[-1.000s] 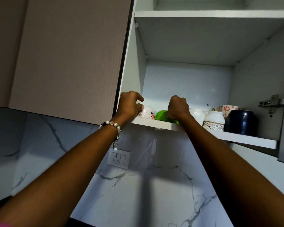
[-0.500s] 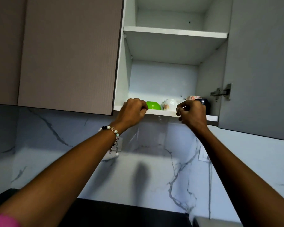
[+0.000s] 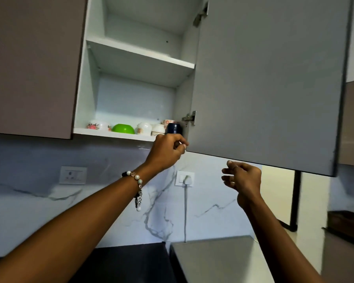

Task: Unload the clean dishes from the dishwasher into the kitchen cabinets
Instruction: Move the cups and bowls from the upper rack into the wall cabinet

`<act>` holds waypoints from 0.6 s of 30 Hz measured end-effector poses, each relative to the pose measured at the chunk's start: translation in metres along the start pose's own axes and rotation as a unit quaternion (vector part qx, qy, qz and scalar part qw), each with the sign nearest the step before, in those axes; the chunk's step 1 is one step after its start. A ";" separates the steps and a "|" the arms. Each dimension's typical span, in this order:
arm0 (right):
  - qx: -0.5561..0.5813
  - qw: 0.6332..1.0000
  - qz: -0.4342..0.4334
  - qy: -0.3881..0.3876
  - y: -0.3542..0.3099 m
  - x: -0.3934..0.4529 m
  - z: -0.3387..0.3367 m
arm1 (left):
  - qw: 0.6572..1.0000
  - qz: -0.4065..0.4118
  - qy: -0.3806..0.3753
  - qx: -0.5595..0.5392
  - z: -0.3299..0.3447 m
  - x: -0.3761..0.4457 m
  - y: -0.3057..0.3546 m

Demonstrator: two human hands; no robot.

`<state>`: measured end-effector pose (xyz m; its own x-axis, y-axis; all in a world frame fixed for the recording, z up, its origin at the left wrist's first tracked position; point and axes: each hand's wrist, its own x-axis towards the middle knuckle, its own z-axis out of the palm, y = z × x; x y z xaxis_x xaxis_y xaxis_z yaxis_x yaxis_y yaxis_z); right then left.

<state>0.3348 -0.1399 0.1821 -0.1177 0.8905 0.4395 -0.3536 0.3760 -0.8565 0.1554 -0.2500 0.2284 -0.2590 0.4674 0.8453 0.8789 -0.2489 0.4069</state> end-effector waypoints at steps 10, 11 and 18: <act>0.096 0.991 -0.088 0.018 -0.031 0.011 -0.078 | 0.985 -0.016 0.025 -0.167 0.087 0.000 0.092; 0.094 0.991 -0.098 0.013 -0.031 0.012 -0.081 | 0.983 -0.016 0.031 -0.181 0.091 0.002 0.101; -0.028 0.970 -0.243 -0.009 -0.016 0.015 -0.081 | 0.968 0.018 0.102 -0.227 0.093 -0.002 0.152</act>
<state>0.4140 -0.1115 0.1800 0.0343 0.6011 0.7985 -0.3208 0.7633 -0.5608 0.3270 -0.2100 0.2563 -0.3456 0.2854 0.8939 0.6338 -0.6315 0.4467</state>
